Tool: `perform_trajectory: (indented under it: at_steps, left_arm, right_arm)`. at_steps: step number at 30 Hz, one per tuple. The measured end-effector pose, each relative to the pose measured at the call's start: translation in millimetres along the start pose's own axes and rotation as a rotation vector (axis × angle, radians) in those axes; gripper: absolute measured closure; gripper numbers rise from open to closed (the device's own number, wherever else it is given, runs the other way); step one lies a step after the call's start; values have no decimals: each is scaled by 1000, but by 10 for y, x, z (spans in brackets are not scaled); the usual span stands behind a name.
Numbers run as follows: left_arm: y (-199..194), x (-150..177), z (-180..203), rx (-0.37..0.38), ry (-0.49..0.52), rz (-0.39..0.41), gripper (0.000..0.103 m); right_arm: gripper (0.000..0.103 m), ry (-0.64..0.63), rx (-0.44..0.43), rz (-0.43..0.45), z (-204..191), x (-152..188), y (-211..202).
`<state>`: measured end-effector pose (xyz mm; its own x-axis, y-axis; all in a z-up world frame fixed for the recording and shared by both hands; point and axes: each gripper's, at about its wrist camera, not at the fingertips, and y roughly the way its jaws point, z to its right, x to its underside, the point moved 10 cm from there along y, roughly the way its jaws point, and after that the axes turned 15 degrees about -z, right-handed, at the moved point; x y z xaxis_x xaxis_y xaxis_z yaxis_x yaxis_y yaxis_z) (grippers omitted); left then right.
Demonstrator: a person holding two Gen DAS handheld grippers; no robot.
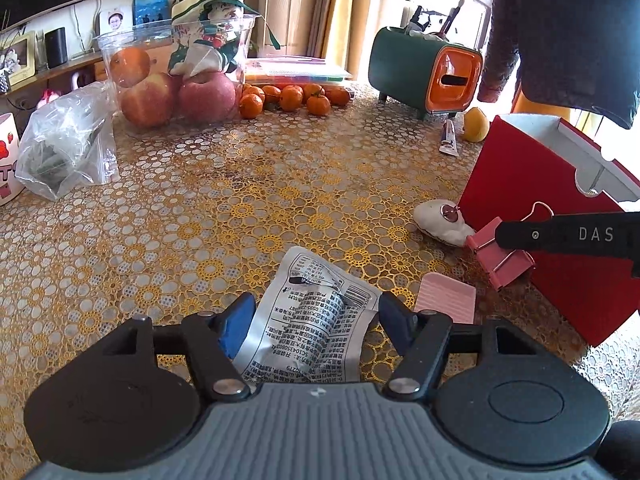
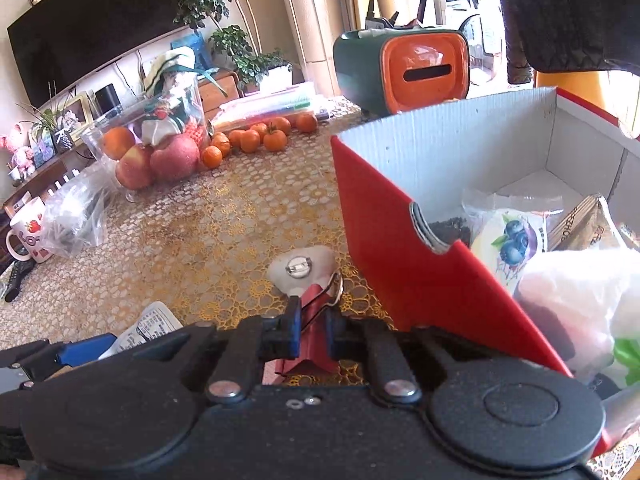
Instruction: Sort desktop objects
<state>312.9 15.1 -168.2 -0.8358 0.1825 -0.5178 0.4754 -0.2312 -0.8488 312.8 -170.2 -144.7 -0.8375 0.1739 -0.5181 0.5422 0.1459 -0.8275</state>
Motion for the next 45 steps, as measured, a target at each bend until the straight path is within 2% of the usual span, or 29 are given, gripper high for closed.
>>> perform_trajectory:
  at_steps: [8, 22, 33, 39, 45]
  left_arm:
    - [-284, -2, 120, 16, -28, 12, 36]
    - [-1019, -59, 611, 20, -12, 60, 36]
    - [-1406, -142, 1323, 44, 59, 87, 36]
    - [-1409, -234, 1828, 75, 126, 92, 36]
    - [-1291, -347, 2255, 115, 166, 82, 36]
  right_arm:
    - [93, -10, -38, 19, -54, 8, -299]
    - [92, 6, -124, 86, 66, 7, -1056]
    - [92, 6, -114, 108, 645, -67, -1570]
    - [92, -21, -73, 141, 1002, -162, -1760]
    - [92, -1, -40, 143, 1345, -231, -1758]
